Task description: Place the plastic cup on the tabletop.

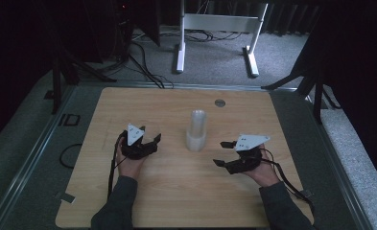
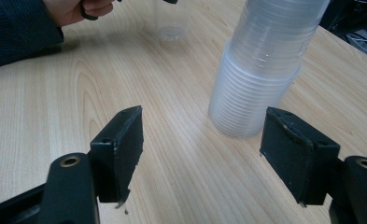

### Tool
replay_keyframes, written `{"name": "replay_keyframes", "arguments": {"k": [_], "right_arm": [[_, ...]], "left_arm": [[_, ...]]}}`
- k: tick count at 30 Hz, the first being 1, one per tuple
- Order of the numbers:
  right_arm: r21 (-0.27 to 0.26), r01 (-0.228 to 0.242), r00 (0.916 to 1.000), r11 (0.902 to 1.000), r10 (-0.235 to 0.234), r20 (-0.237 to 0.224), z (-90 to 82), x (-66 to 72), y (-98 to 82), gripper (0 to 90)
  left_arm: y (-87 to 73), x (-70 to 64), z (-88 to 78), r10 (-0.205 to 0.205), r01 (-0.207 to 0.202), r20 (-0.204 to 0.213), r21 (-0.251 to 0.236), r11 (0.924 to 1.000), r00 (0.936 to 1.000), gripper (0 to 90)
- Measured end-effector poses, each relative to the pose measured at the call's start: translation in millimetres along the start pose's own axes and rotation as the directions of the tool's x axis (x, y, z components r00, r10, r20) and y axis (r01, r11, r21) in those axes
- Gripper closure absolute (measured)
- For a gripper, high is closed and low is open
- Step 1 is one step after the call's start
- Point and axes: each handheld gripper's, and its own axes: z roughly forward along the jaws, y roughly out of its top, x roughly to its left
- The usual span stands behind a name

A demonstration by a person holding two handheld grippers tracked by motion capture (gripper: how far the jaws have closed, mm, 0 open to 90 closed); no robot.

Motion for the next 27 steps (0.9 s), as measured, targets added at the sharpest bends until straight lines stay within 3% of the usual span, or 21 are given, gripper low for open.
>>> {"name": "replay_keyframes", "arguments": {"k": [27], "right_arm": [[-0.004, 0.002, 1.0, 1.0, -0.002, -0.006, -0.6, 0.1, 1.0, 29.4]], "left_arm": [[-13.1, 2.0, 16.3, -0.008, 0.009, -0.039, 0.026, 0.9996, 0.9992, 29.2]]}}
